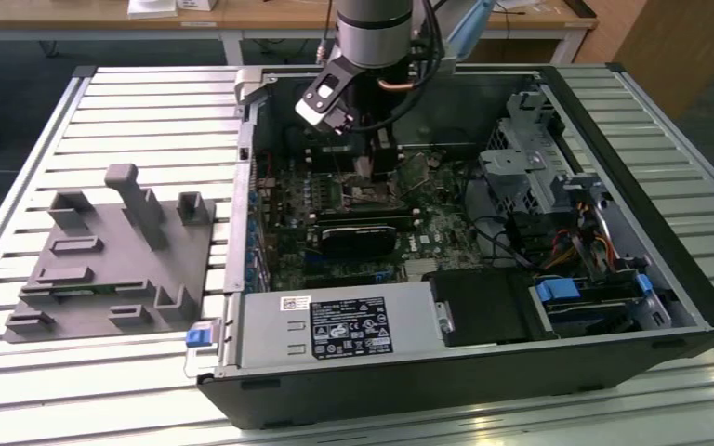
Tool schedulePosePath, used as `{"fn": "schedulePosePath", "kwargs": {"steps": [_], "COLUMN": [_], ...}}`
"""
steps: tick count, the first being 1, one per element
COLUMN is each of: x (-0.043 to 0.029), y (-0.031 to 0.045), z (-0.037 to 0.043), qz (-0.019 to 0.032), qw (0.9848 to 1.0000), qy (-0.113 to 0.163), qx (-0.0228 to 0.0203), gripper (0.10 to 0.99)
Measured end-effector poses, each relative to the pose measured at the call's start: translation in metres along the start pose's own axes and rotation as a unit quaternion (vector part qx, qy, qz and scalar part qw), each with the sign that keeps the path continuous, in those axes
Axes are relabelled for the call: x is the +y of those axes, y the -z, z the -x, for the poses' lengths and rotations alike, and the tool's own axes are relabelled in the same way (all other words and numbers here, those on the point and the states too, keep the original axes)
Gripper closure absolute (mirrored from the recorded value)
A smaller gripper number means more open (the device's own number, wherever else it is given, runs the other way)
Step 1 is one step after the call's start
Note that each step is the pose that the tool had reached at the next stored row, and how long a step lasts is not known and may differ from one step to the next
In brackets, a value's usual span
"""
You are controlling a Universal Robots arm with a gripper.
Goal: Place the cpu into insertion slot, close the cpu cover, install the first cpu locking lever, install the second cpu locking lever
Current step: 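Place the cpu into insertion slot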
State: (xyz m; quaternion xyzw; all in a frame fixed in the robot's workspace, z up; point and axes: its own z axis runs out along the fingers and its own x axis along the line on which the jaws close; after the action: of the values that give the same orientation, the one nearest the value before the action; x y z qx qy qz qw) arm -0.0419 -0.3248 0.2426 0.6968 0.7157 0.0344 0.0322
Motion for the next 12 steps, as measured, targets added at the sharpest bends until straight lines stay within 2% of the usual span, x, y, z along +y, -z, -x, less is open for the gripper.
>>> {"fn": "schedulePosePath", "kwargs": {"steps": [6,12], "x": [-0.0020,-0.0026], "y": [-0.0104,-0.0159], "z": [-0.0013,-0.0015], "qz": [-0.0001,-0.0001], "qw": [1.0000,1.0000], "qy": [0.000,0.000], "qx": [-0.0002,-0.0002], "gripper": [0.549,0.549]}}
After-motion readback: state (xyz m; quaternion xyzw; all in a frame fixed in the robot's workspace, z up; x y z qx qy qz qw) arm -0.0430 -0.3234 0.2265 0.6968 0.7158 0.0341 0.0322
